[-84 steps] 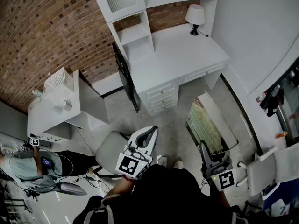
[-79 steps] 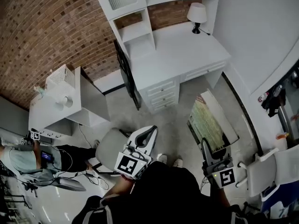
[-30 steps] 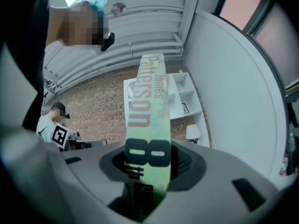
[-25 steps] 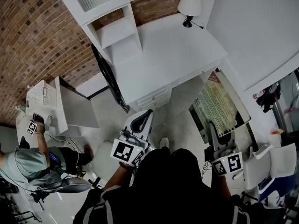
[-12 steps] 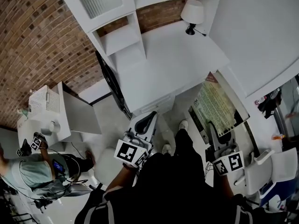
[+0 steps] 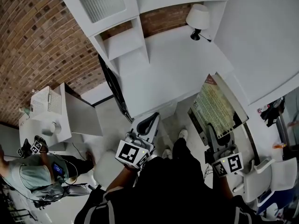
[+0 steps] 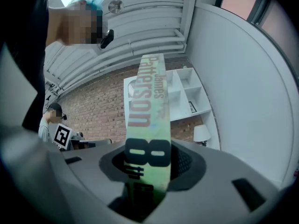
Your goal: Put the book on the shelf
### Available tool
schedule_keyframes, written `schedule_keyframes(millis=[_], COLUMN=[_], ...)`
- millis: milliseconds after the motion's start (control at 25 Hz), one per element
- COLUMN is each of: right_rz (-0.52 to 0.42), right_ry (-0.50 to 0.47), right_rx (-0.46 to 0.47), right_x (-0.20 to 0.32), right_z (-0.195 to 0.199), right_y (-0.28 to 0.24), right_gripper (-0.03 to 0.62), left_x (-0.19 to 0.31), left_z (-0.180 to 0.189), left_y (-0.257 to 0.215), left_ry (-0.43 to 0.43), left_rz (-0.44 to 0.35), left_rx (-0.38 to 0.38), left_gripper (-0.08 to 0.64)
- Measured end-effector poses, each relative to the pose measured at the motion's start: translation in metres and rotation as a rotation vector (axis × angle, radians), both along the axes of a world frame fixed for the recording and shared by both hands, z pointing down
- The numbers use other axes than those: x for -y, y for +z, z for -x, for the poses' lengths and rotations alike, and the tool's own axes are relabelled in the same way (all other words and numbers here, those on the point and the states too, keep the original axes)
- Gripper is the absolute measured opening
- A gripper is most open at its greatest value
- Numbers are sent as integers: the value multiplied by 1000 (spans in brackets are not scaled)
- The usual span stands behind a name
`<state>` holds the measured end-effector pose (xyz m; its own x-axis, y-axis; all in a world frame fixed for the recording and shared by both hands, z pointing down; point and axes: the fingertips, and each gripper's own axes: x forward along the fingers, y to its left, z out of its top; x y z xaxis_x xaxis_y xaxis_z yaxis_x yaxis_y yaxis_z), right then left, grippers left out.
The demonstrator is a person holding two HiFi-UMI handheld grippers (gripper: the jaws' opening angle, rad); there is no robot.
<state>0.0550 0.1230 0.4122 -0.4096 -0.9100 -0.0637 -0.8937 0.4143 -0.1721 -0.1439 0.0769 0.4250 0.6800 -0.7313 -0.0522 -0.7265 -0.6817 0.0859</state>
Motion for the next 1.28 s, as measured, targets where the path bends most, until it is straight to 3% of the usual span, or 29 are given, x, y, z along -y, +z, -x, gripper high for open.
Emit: schedule_keyframes(millis=[800,1280], right_rz=[42,14], right_ry=[-14,-93], right_rx=[42,57], right_x=[138,212], right_z=[-99,-127], right_y=[31,17], right_gripper=[166,166], left_x=[140,199], left_z=[-98,-122], left_y=[4,2], left_ry=[-3,-73], left_rz=[57,21], left_rx=[54,79], left_gripper=[18,18])
